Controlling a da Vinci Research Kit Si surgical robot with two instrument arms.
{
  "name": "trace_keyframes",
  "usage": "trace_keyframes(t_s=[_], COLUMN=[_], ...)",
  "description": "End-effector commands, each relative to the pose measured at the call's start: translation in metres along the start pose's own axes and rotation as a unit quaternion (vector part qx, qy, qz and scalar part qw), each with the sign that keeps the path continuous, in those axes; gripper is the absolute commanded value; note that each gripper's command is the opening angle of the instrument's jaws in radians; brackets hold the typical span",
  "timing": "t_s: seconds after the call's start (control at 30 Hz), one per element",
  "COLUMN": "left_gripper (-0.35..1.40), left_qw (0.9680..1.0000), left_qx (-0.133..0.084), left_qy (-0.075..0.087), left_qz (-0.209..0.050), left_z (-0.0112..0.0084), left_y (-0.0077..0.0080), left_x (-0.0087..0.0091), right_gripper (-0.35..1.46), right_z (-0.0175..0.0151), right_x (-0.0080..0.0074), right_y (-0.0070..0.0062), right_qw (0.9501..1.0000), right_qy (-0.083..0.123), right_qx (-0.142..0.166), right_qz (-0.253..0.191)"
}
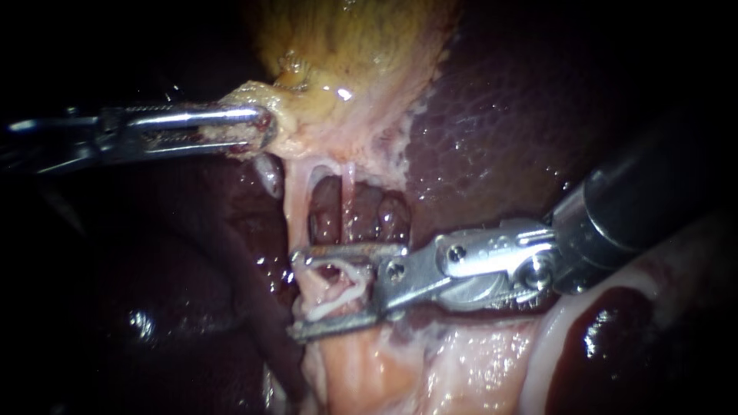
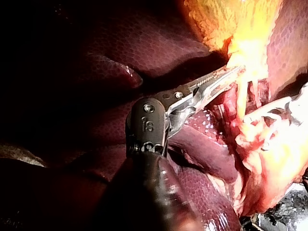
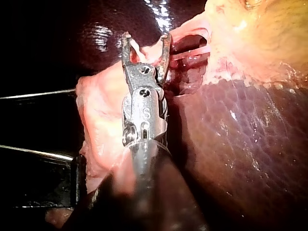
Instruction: Clipping first clip left tube
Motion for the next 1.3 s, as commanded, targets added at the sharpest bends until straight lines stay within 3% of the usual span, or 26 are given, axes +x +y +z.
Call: trace_keyframes(t_s=[0.03, 0.5, 0.67, 1.3], left_gripper=[-0.35, -0.35, -0.35, -0.35], left_qw=[1.0000, 1.0000, 1.0000, 1.0000], left_qx=[0.000, -0.002, -0.002, -0.002], left_qy=[0.000, -0.001, -0.001, -0.001], left_qz=[0.000, 0.000, -0.001, -0.001], left_z=[0.0000, -0.0007, -0.0009, -0.0010], left_y=[0.0000, -0.0001, -0.0001, 0.0001], left_x=[0.0000, 0.0001, 0.0002, 0.0003], right_gripper=[0.50, 0.48, 0.48, 0.49], right_z=[-0.0001, -0.0032, -0.0037, -0.0018], right_x=[0.0000, 0.0018, 0.0018, -0.0027], right_y=[0.0000, -0.0005, -0.0003, 0.0022], right_qw=[1.0000, 0.9999, 0.9999, 0.9996], right_qy=[0.000, 0.003, 0.003, 0.001], right_qx=[0.000, 0.009, 0.009, 0.000], right_qz=[0.000, 0.005, 0.006, 0.028])
